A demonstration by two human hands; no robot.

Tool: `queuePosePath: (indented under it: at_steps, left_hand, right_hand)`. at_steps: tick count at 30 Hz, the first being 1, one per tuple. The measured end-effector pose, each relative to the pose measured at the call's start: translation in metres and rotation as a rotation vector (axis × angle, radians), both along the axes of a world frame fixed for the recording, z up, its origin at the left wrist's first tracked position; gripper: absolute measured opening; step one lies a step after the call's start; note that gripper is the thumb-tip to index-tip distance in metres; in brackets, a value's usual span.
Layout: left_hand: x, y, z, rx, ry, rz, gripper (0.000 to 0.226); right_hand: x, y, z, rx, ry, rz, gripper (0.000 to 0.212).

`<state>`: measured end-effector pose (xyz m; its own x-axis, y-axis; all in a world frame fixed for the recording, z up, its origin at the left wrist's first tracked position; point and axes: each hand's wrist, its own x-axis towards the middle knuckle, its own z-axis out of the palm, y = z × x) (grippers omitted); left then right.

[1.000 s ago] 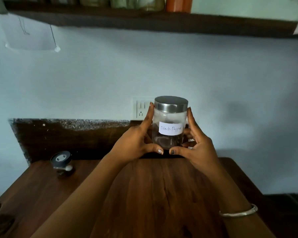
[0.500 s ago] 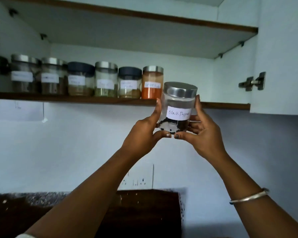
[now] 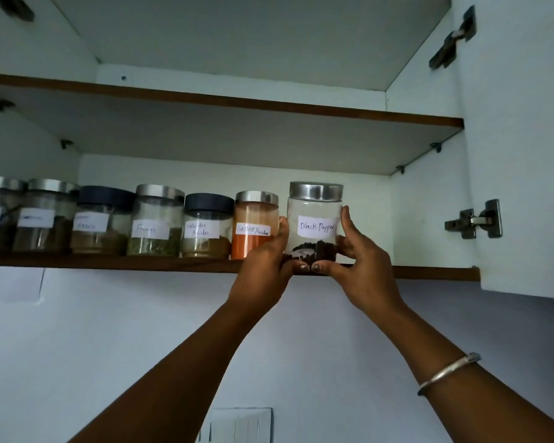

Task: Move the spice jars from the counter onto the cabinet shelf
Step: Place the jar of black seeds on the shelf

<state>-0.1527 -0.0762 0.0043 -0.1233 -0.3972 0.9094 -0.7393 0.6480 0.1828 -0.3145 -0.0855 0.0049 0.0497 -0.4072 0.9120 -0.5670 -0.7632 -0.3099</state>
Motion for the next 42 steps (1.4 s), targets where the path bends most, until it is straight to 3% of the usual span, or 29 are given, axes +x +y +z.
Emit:
queuePosePath:
  at_steps: [12, 15, 19, 25, 29, 32, 34, 37, 39, 42]
  left_hand:
    - [-0.009, -0.023, -0.009, -0.087, 0.075, 0.148, 0.057]
    - [-0.012, -0.023, -0.009, -0.079, 0.134, 0.135, 0.053]
    - [-0.015, -0.022, -0.011, -0.128, 0.101, 0.186, 0.043]
    - [-0.014, -0.029, -0.015, -0.155, 0.029, 0.264, 0.030]
    - [-0.012, -0.029, -0.018, -0.150, 0.043, 0.240, 0.038]
    - [-0.010, -0.023, -0.020, -0.108, 0.065, 0.181, 0.043]
    - [-0.007, -0.015, -0.024, -0.077, 0.038, 0.142, 0.047]
    - [0.002, -0.003, -0.042, -0.001, -0.094, 0.060, 0.059]
    - [0.017, 0.005, -0.062, 0.085, -0.162, 0.037, 0.064]
    - [0.056, 0.023, -0.101, 0.308, -0.097, 0.024, 0.072]
  right_hand:
    - [0.007, -0.023, -0.018, -0.048, -0.077, -0.128, 0.081]
    - [0.011, -0.027, -0.017, -0.075, -0.115, -0.162, 0.065]
    - [0.019, -0.035, -0.020, -0.175, -0.014, -0.345, 0.046]
    - [0.026, -0.033, -0.024, -0.205, 0.061, -0.473, 0.038]
    - [0.027, -0.025, -0.023, -0.038, 0.069, -0.439, 0.046]
    - [0.032, -0.023, -0.031, -0.024, 0.038, -0.444, 0.058]
    - [0.044, -0.022, -0.045, -0.031, 0.070, -0.533, 0.080]
    - [0.069, -0.008, -0.070, 0.122, 0.222, -0.540, 0.111]
    - [0.089, 0.004, -0.086, 0.234, 0.349, -0.490, 0.113]
    - [0.120, 0.023, -0.106, 0.330, 0.491, -0.400, 0.101]
